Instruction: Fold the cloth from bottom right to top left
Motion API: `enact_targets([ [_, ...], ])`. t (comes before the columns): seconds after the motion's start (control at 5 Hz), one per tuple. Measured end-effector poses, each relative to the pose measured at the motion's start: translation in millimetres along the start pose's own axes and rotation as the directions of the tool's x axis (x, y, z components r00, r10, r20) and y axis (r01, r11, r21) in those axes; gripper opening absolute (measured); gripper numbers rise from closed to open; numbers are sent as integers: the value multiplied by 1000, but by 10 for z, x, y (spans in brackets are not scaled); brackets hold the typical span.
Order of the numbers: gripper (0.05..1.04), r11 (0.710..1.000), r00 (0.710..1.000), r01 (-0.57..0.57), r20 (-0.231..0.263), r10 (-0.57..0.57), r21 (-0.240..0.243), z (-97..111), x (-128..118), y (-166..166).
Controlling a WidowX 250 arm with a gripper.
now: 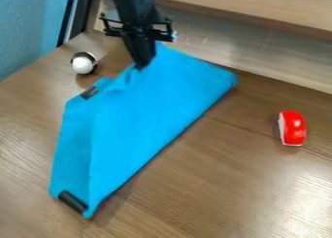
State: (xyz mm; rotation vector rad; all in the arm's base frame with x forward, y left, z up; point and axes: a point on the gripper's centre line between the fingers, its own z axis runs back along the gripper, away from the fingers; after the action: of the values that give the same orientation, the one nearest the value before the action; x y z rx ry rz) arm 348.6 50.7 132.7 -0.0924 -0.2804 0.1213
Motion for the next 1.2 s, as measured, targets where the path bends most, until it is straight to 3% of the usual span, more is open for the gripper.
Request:
enact_targets([
  [0.4, 62, 998, 998, -56, -33, 56, 14, -81, -15, 320],
  [1.2, 59, 985, 973, -170, -156, 173, 29, -673, -264, 758],
])
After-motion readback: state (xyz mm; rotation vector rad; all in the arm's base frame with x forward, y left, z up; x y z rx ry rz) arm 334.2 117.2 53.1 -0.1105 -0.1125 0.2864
